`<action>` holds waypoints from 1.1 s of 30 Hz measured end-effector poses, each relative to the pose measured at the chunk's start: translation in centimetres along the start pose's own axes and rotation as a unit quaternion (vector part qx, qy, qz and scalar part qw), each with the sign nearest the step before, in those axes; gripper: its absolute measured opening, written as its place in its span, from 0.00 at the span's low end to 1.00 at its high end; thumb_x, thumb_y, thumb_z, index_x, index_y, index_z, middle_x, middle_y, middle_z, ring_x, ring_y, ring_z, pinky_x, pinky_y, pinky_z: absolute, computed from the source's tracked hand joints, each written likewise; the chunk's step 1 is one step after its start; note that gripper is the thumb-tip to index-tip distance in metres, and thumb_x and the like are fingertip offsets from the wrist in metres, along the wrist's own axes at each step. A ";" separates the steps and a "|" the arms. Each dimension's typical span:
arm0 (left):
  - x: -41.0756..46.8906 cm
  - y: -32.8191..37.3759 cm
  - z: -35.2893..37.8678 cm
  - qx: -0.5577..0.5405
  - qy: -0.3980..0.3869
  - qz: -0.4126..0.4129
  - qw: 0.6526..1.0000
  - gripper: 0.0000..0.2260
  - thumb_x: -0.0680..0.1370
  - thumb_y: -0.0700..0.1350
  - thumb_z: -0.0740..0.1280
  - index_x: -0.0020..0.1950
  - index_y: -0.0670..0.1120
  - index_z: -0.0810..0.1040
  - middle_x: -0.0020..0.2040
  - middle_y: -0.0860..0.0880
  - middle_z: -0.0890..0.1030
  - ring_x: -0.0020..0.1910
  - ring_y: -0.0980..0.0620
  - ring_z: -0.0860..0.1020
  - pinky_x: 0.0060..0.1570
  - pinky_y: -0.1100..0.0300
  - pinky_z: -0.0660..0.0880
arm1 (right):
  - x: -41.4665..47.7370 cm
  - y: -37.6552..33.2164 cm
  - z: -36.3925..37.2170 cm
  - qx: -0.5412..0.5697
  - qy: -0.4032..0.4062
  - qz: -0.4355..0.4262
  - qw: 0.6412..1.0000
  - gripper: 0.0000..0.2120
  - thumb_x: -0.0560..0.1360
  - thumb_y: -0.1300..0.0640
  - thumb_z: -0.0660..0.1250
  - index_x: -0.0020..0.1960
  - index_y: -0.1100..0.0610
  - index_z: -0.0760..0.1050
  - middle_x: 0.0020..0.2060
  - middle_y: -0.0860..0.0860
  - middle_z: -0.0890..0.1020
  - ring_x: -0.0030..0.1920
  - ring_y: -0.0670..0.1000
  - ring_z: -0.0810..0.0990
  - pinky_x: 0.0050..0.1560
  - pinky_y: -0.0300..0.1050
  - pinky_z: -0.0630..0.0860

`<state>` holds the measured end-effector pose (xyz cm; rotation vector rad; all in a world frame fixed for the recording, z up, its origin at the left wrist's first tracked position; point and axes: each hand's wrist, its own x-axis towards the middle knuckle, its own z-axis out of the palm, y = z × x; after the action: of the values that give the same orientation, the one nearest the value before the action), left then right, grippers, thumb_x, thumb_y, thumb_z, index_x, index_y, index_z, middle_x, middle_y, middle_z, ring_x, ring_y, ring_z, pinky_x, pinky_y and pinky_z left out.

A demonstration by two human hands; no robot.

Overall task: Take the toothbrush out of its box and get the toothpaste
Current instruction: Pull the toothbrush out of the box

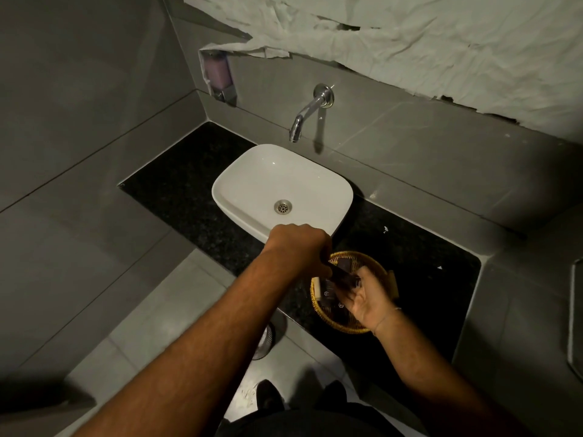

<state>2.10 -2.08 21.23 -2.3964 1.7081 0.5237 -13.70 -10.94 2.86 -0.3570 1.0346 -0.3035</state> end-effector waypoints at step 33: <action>0.2 3.3 -2.6 0.047 0.086 -0.019 0.995 0.17 0.79 0.54 0.76 0.67 0.54 0.84 0.57 0.48 0.87 0.57 0.43 0.86 0.45 0.51 0.73 | 2.0 2.5 1.3 -0.073 -0.096 0.091 0.989 0.15 0.78 0.43 0.69 0.47 0.55 0.83 0.34 0.52 0.83 0.32 0.49 0.80 0.27 0.40 0.77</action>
<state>-0.48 -4.18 23.81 -2.4644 1.7063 0.2321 -11.40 -9.31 0.82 -0.4113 0.8944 -0.0275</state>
